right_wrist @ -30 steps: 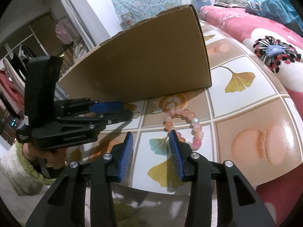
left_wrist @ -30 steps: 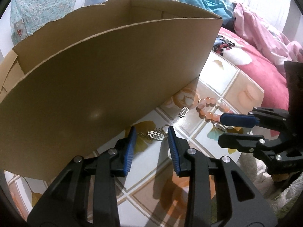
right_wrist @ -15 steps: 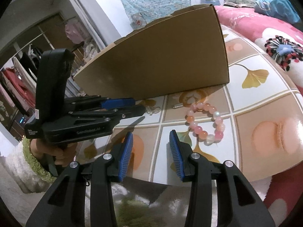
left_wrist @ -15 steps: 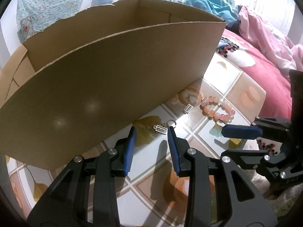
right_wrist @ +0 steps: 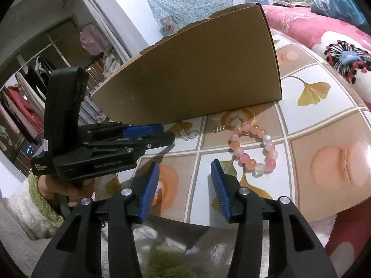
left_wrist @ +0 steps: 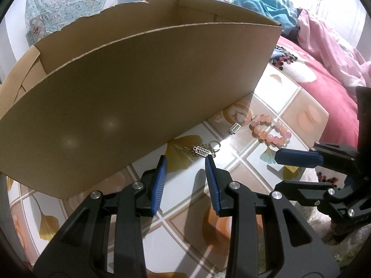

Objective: Organize jewelry

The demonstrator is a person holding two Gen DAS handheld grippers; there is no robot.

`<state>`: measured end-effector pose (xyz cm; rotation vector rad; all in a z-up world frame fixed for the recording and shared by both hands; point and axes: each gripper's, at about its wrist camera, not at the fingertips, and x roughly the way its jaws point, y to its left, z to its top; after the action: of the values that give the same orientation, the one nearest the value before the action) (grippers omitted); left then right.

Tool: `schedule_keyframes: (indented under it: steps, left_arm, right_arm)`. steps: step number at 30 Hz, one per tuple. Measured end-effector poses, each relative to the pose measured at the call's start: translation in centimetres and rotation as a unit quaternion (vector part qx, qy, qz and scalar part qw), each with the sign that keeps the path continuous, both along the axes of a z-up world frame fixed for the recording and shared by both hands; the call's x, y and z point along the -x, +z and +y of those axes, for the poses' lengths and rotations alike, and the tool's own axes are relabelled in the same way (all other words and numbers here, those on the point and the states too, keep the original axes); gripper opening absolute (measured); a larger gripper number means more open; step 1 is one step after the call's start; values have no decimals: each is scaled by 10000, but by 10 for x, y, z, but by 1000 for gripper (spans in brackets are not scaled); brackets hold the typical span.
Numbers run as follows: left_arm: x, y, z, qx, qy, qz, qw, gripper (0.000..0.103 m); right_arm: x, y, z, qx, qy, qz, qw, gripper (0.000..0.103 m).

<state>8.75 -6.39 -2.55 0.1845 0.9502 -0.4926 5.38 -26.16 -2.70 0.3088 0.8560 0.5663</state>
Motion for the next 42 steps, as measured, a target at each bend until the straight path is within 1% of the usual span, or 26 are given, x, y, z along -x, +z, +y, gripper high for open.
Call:
schedule_keyframes:
  steps: [4,17,23,33,37,42]
  left_arm:
    - [-1,0,-3,1,-46,-21,10000,32]
    - [1,-2,3,46,64,27,10000,32]
    - [1,-4,8,188,182,39,9997,32]
    - [-1,0,-6,191,-17,-42,9998,32]
    - [-4,-1,-12,126,-110,-79,9998,32]
    - [-8,-5,-17,-146,-157,-147,9997,31]
  right_arm:
    - [2,0,0,32,-23,-21,10000,46]
    - [4,2,0,100,-61,-17,9999,46]
    - [2,1,2,125,-63,7,9999,46]
    - [1,-4,-3,86,-136,82,9998,46]
    - [-1,-4,-2,109,-135,94,9998,46]
    - [-3,-5,-1,126,-129,101,9998,46]
